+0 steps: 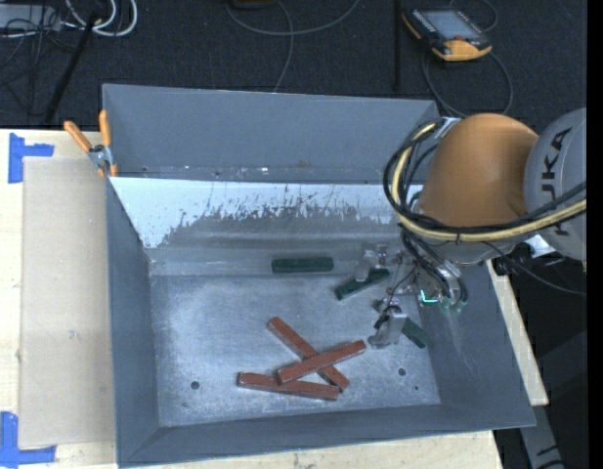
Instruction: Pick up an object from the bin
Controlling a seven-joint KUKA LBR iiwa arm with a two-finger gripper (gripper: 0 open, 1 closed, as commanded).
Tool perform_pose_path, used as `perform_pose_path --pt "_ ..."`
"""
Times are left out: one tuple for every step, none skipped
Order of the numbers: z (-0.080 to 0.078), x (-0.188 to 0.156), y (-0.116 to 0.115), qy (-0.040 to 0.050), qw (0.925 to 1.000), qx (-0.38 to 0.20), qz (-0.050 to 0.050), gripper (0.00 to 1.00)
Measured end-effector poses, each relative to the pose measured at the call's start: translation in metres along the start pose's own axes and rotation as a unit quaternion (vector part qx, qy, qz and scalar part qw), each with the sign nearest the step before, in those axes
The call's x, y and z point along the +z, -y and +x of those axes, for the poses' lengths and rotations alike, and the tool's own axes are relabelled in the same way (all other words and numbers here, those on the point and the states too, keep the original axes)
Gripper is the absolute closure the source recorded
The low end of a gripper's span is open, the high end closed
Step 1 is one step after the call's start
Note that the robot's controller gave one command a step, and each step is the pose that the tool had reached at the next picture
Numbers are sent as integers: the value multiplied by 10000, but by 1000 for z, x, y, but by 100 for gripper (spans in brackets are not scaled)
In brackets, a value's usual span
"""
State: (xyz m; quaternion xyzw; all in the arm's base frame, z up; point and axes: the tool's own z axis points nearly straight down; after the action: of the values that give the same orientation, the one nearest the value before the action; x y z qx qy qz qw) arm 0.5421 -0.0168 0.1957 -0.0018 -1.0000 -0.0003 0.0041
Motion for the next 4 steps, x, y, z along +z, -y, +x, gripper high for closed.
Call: perform_pose_path --pt "-8 124 -36 -25 9986 535 -1 0" --pt "-12 120 -36 70 9986 533 -1 100" --pt "-10 122 -36 45 9986 529 1 0" --pt "-33 118 18 57 9981 608 13 0"
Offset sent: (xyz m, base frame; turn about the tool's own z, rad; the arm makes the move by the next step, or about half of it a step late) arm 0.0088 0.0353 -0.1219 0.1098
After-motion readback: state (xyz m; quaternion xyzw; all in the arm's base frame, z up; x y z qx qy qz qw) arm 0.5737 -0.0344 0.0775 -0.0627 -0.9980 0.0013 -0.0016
